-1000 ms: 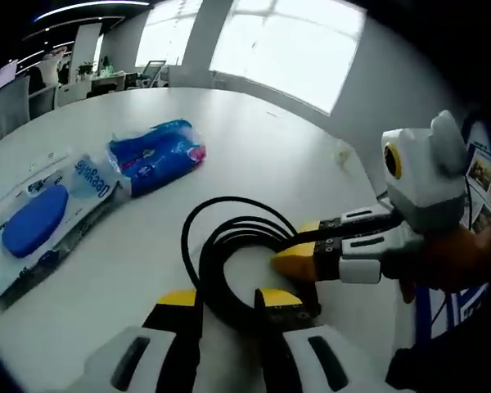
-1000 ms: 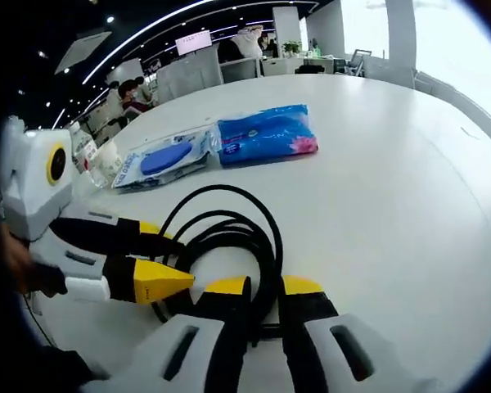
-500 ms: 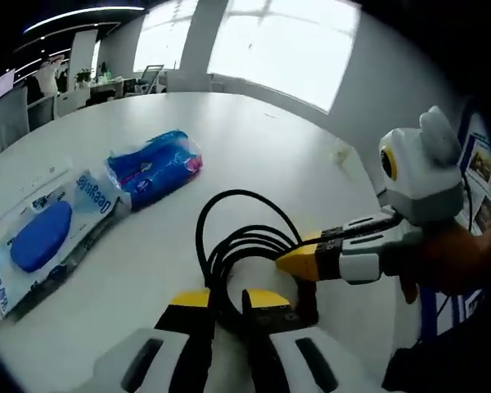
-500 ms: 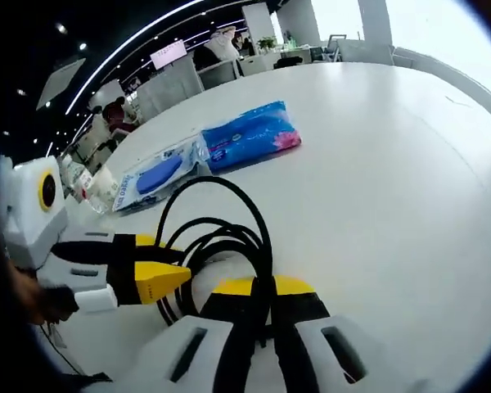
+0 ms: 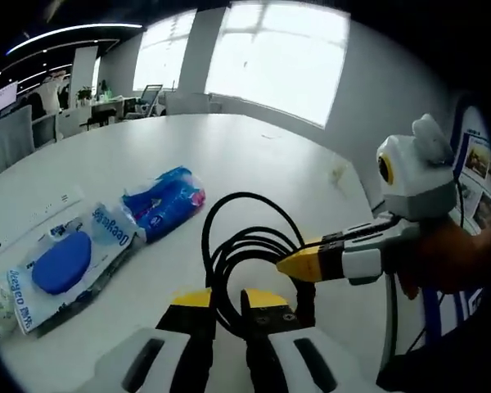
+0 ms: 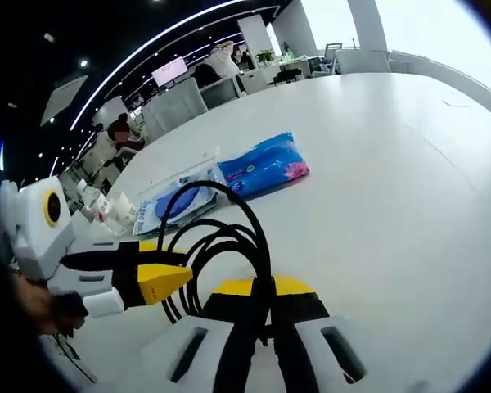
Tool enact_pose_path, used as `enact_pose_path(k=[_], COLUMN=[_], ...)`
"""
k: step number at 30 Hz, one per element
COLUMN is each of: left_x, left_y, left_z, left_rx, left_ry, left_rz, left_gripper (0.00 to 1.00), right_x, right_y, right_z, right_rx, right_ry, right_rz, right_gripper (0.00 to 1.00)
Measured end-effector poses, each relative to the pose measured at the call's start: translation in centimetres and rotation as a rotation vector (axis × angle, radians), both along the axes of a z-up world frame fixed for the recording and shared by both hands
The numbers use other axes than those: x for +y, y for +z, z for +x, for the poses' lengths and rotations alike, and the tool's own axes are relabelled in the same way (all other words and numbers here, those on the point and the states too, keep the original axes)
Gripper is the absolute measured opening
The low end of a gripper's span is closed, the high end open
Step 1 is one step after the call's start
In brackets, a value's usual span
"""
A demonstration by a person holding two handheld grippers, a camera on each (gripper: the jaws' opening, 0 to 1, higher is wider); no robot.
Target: Arrange the tabletop items into an orderly group along one side of the table until the central work area is clear of visible clutter.
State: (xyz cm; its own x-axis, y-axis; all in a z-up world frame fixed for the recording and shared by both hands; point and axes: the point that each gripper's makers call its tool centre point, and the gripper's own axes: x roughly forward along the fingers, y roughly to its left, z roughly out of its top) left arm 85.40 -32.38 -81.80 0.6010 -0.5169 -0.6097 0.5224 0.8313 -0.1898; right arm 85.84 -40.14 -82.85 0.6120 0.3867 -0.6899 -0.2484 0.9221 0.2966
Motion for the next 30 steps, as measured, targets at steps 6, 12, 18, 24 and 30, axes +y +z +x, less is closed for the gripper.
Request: enact_pose_path(k=[6, 12, 18, 24, 30], left_x=[0.9, 2.1, 3.0, 3.5, 4.2], left_y=[0.7, 0.6, -0.4, -1.3, -2.3], left_z=[1.0, 1.8, 2.4, 3.1, 3.7], left_rx=[-0.004, 0.002, 0.037, 0.065, 0.09], left_ry=[0.026, 0.054, 0.084, 0.097, 0.115], left_rz=[-0.004, -0.006, -0.001, -0.004, 0.0], left_gripper=[0.1, 0.1, 0.1, 0.09, 0.09], right_x=[1.0, 2.2, 3.2, 3.8, 4.6], right_y=[0.6, 0.3, -0.8, -1.5, -2.6], right_z=[1.2, 2.5, 3.2, 3.4, 4.2], right_rx=[-0.006, 0.007, 0.033, 0.061, 0.046], right_ry=[0.024, 0.061, 0.087, 0.093, 0.111], right_rz=[0.003, -0.003, -0.024, -0.03, -0.05], right_gripper=[0.01, 0.01, 0.01, 0.01, 0.01])
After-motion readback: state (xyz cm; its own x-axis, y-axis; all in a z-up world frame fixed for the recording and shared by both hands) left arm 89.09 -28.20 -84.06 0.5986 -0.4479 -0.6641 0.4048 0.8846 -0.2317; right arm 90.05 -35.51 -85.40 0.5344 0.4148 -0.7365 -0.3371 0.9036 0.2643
